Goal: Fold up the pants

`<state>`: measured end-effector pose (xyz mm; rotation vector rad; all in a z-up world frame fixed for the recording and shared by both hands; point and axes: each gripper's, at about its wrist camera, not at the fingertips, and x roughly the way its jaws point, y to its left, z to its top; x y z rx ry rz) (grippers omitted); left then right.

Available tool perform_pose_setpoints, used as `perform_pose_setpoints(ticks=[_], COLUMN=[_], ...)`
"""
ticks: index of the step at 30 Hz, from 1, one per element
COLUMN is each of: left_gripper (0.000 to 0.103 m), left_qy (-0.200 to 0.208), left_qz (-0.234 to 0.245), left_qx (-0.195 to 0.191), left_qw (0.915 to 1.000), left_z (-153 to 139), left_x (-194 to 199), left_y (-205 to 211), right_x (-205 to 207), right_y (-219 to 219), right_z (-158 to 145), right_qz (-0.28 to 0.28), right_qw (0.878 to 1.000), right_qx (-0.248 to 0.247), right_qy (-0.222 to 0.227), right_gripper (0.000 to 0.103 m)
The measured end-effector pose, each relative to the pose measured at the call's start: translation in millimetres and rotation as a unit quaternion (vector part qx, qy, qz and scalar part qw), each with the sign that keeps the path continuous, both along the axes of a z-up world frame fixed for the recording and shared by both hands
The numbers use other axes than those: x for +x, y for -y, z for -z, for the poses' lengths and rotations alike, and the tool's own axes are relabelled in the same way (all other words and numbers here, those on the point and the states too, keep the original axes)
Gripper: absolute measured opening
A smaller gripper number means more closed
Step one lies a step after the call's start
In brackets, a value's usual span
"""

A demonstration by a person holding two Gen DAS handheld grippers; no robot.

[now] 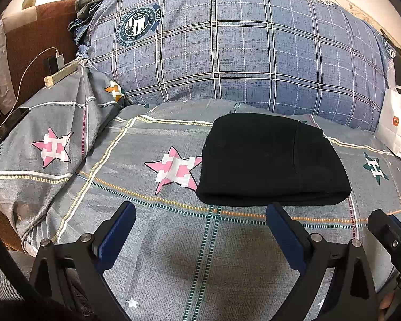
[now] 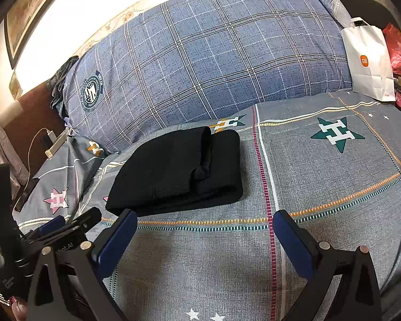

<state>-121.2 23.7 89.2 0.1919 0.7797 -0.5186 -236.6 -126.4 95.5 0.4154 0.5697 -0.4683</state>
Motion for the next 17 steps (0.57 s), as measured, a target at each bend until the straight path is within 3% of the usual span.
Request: perform_pose_setpoints(ticks=[12, 17], left_gripper=[0.098, 0.098], left_qy=[-0.001, -0.037], left_qz=[0.006, 0.024], left_qx=[-0.001, 0.007], left_qw=[1.0000, 0.9990], left_z=[2, 17], left_x=[0, 9], left_y=[1, 8], right_x=[1, 3], right_y=[1, 5], right_z=[0, 7], right_qz=[0.000, 0.005], right_qw=[1.000, 1.000], right_qx=[0.000, 0.002], right_qy=[-0.001, -0.013], right_gripper=[0.102, 0.102])
